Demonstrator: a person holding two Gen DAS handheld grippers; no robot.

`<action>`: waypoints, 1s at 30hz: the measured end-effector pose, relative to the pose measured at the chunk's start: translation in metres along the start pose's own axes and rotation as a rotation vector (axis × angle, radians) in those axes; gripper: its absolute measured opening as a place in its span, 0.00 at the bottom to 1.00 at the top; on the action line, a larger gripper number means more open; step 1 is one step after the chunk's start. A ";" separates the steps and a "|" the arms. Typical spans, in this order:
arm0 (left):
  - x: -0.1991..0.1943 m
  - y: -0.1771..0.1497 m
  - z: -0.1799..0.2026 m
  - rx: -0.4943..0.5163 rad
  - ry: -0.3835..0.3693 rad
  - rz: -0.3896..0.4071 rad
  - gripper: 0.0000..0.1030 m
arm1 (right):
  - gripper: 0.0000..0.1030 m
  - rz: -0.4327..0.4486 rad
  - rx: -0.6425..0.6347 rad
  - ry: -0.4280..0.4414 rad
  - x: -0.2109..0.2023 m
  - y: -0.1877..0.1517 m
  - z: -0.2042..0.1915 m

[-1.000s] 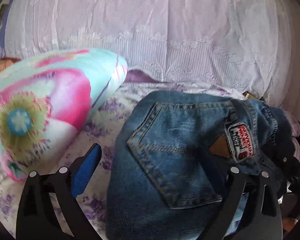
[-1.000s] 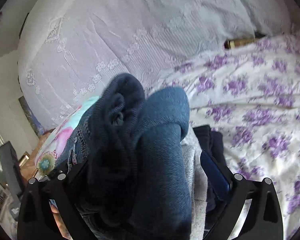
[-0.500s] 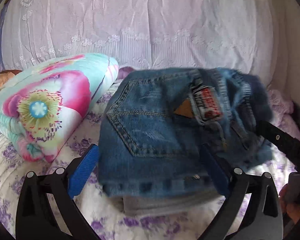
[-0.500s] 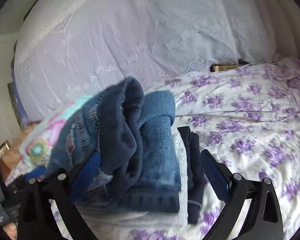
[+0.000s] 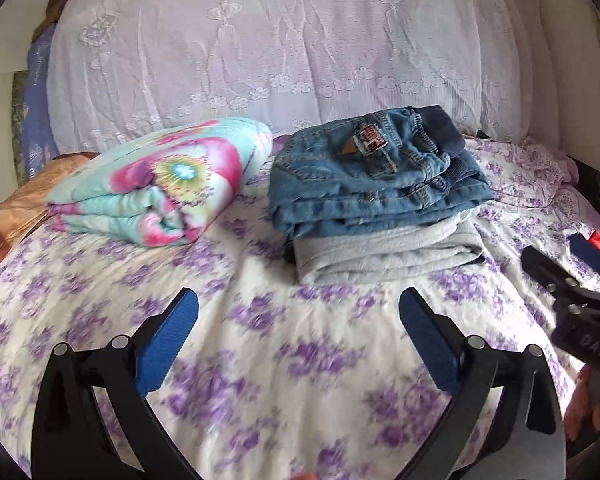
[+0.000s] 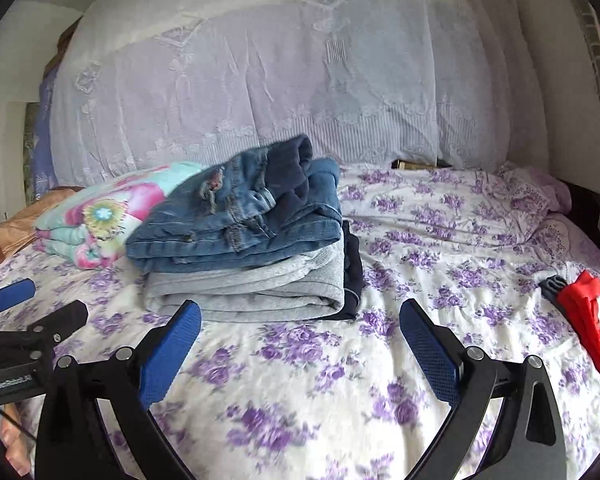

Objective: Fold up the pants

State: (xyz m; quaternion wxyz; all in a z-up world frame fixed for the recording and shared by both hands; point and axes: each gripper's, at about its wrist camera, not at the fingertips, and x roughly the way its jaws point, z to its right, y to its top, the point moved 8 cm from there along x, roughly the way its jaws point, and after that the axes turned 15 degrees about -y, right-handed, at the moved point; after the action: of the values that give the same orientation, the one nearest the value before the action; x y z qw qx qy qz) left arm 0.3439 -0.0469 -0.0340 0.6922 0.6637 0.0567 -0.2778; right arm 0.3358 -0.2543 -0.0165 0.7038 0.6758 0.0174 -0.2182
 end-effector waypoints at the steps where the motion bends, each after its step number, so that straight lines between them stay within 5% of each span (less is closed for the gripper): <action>1: -0.002 -0.001 -0.001 -0.006 -0.006 -0.001 0.95 | 0.97 0.026 0.006 -0.006 -0.009 0.000 0.002; 15: -0.008 0.006 0.018 0.093 0.031 0.047 0.95 | 0.97 0.147 0.032 -0.020 -0.034 0.006 0.002; 30: -0.019 0.007 0.027 0.131 0.055 0.101 0.95 | 0.97 0.100 0.042 0.009 -0.022 0.002 0.000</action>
State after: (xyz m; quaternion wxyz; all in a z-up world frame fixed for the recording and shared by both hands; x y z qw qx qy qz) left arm 0.3235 -0.0667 -0.0159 0.6585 0.7171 0.0241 -0.2272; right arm 0.3164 -0.2481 -0.0074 0.6994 0.6914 -0.0178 -0.1802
